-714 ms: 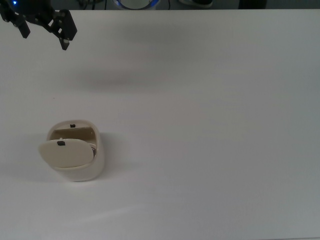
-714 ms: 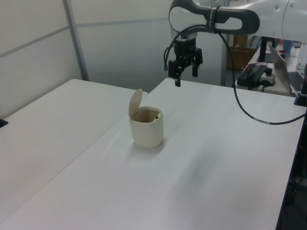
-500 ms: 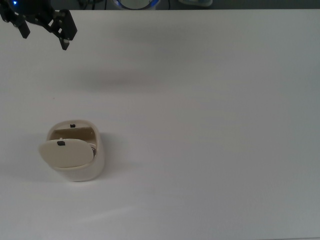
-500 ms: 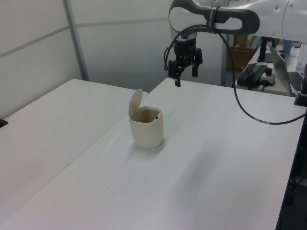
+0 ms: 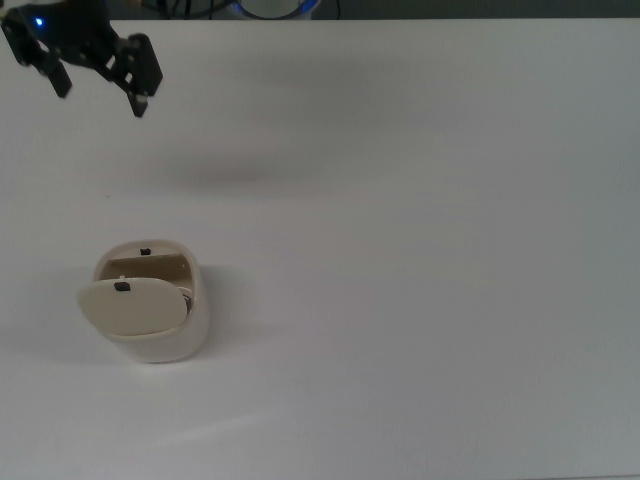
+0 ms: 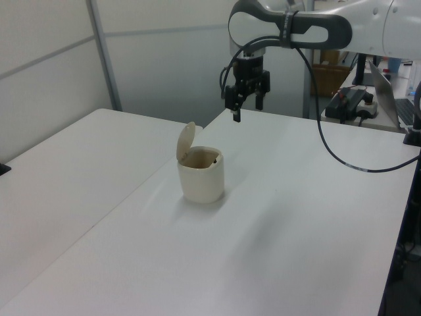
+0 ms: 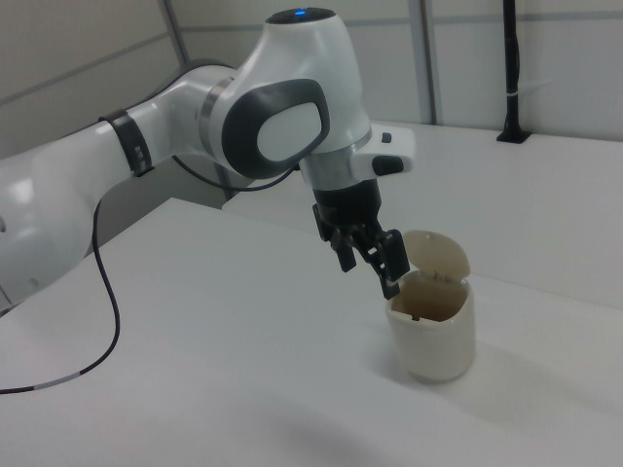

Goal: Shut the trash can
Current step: 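Move the gripper toward the raised lid of the cream trash can, then push the gripper against the lid's outer face, tipping it over the opening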

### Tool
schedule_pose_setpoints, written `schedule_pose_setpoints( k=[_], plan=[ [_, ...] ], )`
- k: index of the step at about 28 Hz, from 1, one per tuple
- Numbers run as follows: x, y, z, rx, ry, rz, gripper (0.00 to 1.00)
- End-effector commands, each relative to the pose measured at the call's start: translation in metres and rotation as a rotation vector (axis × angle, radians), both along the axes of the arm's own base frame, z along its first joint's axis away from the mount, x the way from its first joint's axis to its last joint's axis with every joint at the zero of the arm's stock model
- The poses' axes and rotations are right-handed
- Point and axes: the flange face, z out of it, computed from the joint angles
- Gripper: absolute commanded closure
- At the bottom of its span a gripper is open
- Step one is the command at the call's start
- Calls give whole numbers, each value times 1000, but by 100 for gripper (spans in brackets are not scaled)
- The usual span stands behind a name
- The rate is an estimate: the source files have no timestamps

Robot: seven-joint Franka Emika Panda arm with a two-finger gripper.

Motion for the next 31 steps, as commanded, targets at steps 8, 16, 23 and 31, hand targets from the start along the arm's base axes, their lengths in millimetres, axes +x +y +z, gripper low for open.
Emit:
schedule_pose_setpoints(
  k=[8,16,23,31],
  plan=[
    [57,45,-35,20,-200,33,25],
    [82,42,-31,-41,-396,-27,58],
    [93,52,-25,-57,-505,-46,99],
    [115,54,-48,-127,-580,-66,100]
  ],
)
